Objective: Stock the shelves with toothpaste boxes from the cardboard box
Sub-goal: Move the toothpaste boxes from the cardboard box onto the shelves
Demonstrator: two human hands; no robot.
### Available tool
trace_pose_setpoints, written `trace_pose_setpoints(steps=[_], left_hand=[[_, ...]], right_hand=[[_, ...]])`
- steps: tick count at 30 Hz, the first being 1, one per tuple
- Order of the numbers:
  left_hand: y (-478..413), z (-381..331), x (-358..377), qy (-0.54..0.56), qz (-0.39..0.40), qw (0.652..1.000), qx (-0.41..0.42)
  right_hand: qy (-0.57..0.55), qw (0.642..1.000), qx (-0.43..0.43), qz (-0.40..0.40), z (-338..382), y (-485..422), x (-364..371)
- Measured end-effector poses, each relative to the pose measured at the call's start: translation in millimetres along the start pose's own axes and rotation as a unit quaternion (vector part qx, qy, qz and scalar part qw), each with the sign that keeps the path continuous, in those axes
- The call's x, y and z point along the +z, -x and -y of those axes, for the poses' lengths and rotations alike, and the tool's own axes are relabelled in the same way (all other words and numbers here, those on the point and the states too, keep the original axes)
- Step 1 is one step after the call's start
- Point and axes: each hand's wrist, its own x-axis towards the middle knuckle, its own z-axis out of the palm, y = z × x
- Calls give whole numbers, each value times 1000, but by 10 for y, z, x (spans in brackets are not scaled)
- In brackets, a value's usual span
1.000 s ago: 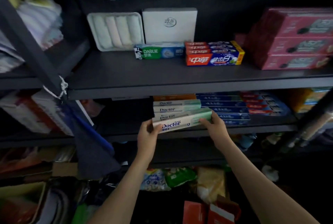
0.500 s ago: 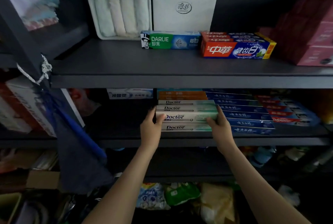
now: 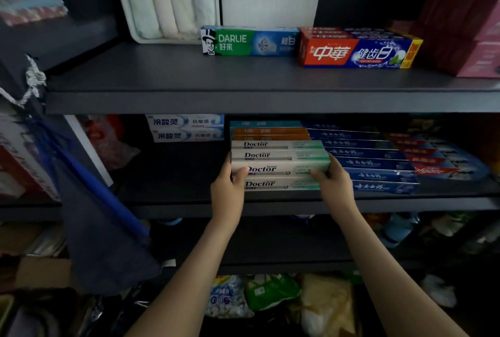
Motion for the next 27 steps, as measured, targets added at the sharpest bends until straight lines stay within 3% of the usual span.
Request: trace_pose_setpoints(steps=[10, 21, 27], left_hand=[[-25, 70, -24, -25, -26, 999, 34], [-421, -79, -10, -27, 7, 999, 37], [-698, -78, 6, 56, 54, 997, -30]], right_hand=[[45, 998, -39, -2, -22, 36, -36], [59, 996, -64, -18, 220, -282, -143], [85, 993, -76, -29, 375, -525, -120]])
